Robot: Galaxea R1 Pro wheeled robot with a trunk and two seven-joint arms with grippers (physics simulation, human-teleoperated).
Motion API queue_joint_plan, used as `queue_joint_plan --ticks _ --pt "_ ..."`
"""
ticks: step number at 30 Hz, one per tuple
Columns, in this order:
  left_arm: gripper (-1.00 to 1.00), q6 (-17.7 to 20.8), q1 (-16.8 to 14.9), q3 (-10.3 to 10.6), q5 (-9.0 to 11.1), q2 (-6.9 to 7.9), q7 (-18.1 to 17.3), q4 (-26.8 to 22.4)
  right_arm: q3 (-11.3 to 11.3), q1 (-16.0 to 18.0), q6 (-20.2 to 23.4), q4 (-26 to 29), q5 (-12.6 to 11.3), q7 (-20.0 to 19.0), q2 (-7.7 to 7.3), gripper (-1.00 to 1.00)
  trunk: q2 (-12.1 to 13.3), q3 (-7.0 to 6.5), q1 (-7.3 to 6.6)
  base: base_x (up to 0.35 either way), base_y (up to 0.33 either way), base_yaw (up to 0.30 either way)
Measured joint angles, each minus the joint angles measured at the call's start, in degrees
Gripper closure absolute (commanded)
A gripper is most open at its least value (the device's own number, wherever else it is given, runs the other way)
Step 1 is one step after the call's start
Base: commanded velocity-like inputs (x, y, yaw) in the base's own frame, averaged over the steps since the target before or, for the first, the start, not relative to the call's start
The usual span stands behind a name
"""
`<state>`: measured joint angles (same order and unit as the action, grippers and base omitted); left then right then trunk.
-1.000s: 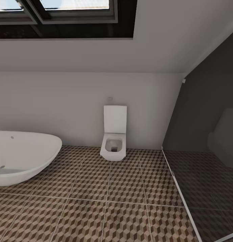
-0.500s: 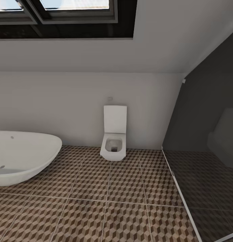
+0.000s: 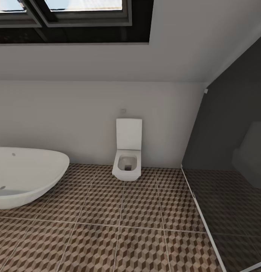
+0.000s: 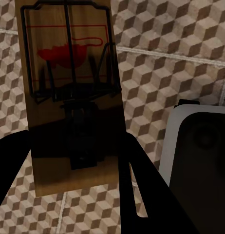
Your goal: Take the four mousetraps from the cabinet in the bathroom and place them on the bathroom floor. Make sure all four end up on the same floor surface, and ensure that at least two of them are either under or directly next to the same bathroom sink.
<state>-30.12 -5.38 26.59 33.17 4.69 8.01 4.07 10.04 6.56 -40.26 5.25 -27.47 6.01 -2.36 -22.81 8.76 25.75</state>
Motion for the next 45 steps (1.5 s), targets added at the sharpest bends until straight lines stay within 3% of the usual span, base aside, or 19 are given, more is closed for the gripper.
queue_joint_plan --ticks 45 --pt "1.00 0.03 0.00 0.00 -0.01 0.00 0.00 0.00 0.00 0.00 0.00 -0.03 0.00 0.00 0.00 1.00 0.00 0.00 0.00 0.000 0.000 0.000"
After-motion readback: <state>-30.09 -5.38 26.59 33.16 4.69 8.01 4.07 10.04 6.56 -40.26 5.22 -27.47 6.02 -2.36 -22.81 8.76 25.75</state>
